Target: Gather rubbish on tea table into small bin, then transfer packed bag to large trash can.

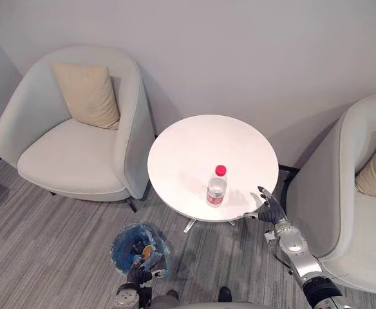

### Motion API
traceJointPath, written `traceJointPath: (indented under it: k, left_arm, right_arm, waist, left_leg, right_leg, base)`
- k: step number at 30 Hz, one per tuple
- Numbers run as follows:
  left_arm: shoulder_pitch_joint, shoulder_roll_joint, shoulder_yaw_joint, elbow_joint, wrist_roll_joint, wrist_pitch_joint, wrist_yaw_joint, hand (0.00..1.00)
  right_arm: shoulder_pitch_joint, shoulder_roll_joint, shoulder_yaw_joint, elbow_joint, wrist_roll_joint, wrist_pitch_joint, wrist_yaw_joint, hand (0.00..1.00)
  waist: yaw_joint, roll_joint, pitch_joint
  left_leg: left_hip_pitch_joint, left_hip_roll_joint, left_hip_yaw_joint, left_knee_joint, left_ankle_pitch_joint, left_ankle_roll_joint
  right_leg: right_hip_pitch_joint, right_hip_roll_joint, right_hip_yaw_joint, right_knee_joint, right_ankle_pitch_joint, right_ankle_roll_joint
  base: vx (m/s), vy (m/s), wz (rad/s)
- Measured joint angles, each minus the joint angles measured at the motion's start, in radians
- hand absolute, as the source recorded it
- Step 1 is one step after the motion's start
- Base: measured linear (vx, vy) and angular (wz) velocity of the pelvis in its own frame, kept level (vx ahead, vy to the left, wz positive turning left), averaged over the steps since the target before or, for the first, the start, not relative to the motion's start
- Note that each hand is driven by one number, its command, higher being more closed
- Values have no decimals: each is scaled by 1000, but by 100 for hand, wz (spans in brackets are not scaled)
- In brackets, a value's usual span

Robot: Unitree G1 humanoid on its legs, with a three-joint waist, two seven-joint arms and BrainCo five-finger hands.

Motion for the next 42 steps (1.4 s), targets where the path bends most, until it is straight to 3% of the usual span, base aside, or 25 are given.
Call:
traceJointPath:
  k: [10, 17, 19, 26, 27, 34, 42]
  left_arm:
    - [28, -3, 0, -1, -4, -19, 1, 0]
    - [3, -20, 1, -43, -27, -41, 6, 0]
    - [-9, -23, 0, -46, -37, -44, 7, 0]
    - [-36, -33, 1, -49, -60, -53, 9, 0]
    - [-38, -35, 1, -49, -65, -58, 9, 0]
    - [-61, -40, 0, -52, -66, -67, 26, 0]
    - [-61, -41, -1, -60, -83, -66, 27, 0]
  right_arm:
    - [-87, -26, 77, 0, -1, -1, -3, 0]
    - [-248, -24, 103, 14, 0, 0, -28, 0]
    - [-271, -21, 103, 19, 1, 0, -40, 0]
    - [-379, -18, 101, 68, 23, 0, -78, 0]
    - [-391, -17, 101, 86, 26, 0, -91, 100]
    - [-477, -18, 92, 125, 82, 0, -120, 100]
    - [-491, -16, 89, 128, 123, 0, -134, 100]
  waist:
    - [12, 7, 8]
    - [36, 35, 113]
    - [56, 39, 127]
    - [78, 53, 179]
    - [79, 55, 184]
    - [80, 60, 227]
    - [80, 62, 232]
  left_leg:
    - [-41, -17, -27, -1, 18, 4]
    - [-115, -32, -65, 18, 45, 3]
    - [-124, -32, -68, 23, 45, 2]
    - [-183, -42, -90, 54, 49, 0]
    - [-190, -44, -93, 54, 52, 0]
    - [-219, -47, -99, 52, 68, -2]
    - [-236, -47, -99, 52, 74, -3]
  right_leg:
    - [-27, -15, -23, -5, 11, 3]
    - [-79, -26, -59, 7, 27, 5]
    - [-85, -25, -64, 11, 27, 5]
    - [-131, -32, -82, 33, 26, 6]
    - [-138, -34, -84, 37, 26, 6]
    - [-172, -39, -96, 57, 26, 6]
    - [-191, -40, -98, 65, 26, 6]
  base:
    - [-19, 12, 8]
    - [-63, 16, 16]
    - [-34, 3, 8]
    - [-46, 12, 9]
    - [-40, 14, 7]
    - [-27, 4, 5]
    - [-2, -1, 0]
